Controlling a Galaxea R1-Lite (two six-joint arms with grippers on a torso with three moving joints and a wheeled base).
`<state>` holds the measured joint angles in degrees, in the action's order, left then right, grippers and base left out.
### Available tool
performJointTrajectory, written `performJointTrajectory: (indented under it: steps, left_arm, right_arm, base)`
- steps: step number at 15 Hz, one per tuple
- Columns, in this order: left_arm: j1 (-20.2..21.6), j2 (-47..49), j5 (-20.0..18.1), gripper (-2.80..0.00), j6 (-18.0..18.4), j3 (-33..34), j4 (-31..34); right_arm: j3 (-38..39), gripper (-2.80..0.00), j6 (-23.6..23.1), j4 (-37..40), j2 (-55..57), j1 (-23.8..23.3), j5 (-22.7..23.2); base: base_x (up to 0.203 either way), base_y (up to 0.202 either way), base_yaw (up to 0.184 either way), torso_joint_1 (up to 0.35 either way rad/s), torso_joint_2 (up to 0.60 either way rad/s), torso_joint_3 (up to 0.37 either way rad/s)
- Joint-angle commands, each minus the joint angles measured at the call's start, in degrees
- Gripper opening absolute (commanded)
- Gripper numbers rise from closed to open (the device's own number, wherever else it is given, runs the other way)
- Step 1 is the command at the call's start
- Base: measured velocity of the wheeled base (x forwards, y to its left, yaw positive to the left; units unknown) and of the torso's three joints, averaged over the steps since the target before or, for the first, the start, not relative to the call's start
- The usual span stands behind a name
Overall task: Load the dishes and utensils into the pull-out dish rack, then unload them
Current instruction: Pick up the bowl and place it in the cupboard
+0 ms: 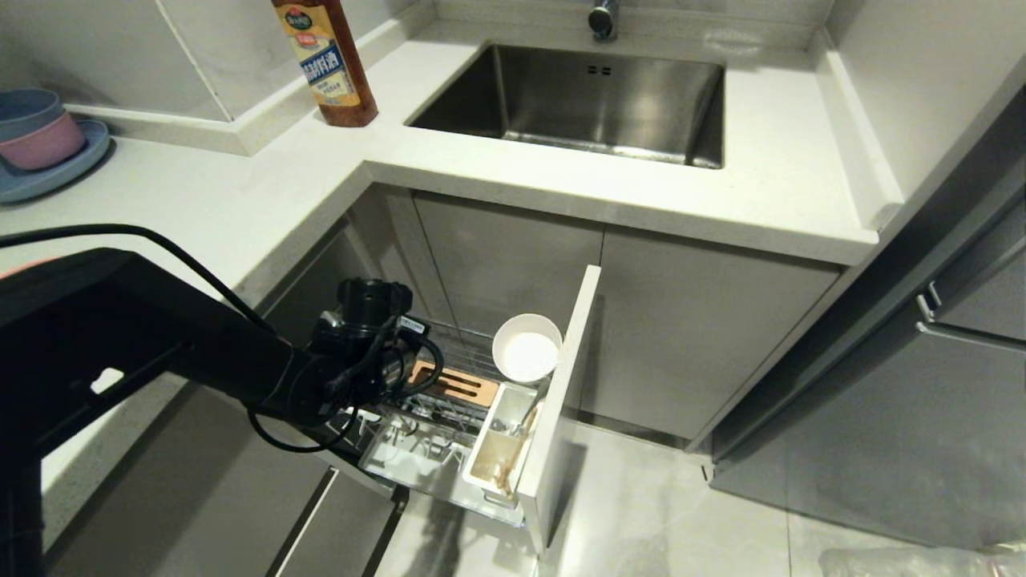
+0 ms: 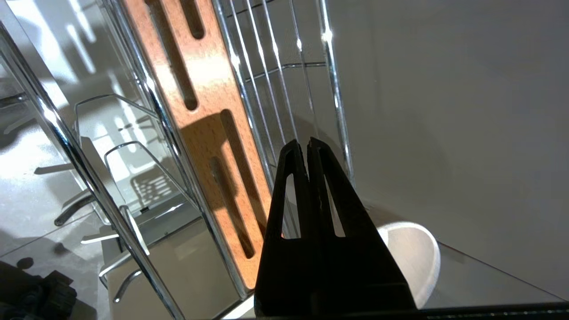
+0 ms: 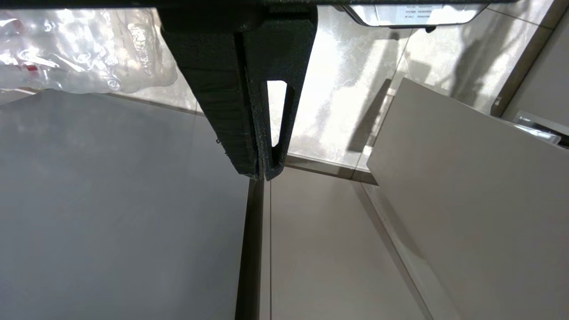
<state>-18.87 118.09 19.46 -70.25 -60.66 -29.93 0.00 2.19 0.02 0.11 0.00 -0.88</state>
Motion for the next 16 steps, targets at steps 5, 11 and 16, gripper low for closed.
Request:
performJointTrajectory:
  steps: [5,11,16]
  left_arm:
    - [-0.87,-2.0,-0.16,-2.8,-0.29,0.19,-0.05]
    - [-6.84,-3.73,-6.04,-2.8,-0.23,-0.51,0.48]
    - [-8.89,-3.8,-9.06,-0.25,-0.85,-2.91,-0.02]
  right_arm:
    - [0.18,-2.8,0.0,-0.02,-0.02,0.0,0.0]
    - [0.13,-2.8,0.0,-0.02,-0.02,0.0,0.0]
    - [0.09,-2.8,0.0,0.01,-0.02,0.0,0.0]
  base:
    - [0.0,0.0,0.0,0.0,0.0,0.0]
    - [0.0,0.0,0.0,0.0,0.0,0.0]
    - [0.0,0.0,0.0,0.0,0.0,0.0]
